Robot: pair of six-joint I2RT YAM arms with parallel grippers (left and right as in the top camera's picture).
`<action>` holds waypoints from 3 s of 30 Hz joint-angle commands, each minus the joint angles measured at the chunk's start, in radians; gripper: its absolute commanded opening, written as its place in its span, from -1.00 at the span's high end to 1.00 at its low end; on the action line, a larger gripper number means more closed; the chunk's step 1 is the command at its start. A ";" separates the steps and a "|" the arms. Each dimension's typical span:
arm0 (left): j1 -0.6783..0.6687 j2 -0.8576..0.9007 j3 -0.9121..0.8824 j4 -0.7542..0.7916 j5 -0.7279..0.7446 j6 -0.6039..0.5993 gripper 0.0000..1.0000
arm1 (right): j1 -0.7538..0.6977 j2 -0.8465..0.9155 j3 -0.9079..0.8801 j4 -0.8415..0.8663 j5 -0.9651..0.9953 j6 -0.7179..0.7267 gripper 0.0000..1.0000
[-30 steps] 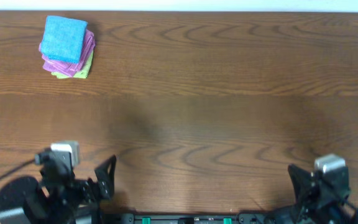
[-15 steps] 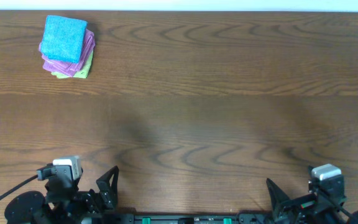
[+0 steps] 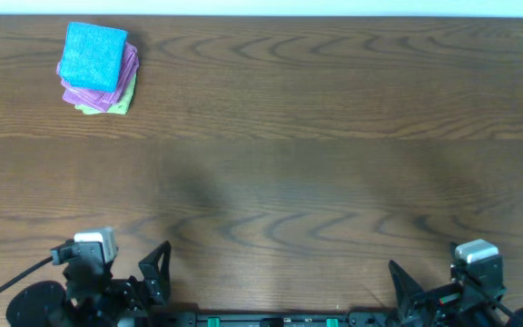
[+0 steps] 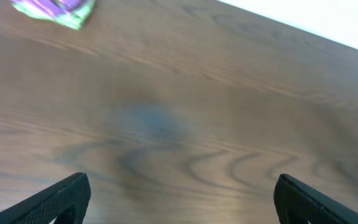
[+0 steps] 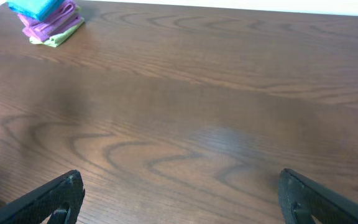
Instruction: Fold the cloth
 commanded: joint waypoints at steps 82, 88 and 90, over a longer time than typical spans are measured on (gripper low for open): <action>-0.164 -0.311 -0.845 0.731 -0.114 0.146 -0.91 | -0.216 -0.264 -0.656 0.420 0.126 -0.133 -0.99; -0.164 -0.311 -0.845 0.731 -0.114 0.146 -0.91 | -0.216 -0.264 -0.780 0.420 0.121 -0.128 -0.98; -0.164 -0.311 -0.845 0.731 -0.114 0.146 -0.91 | -0.216 -0.264 -0.815 0.420 0.108 -0.121 -0.98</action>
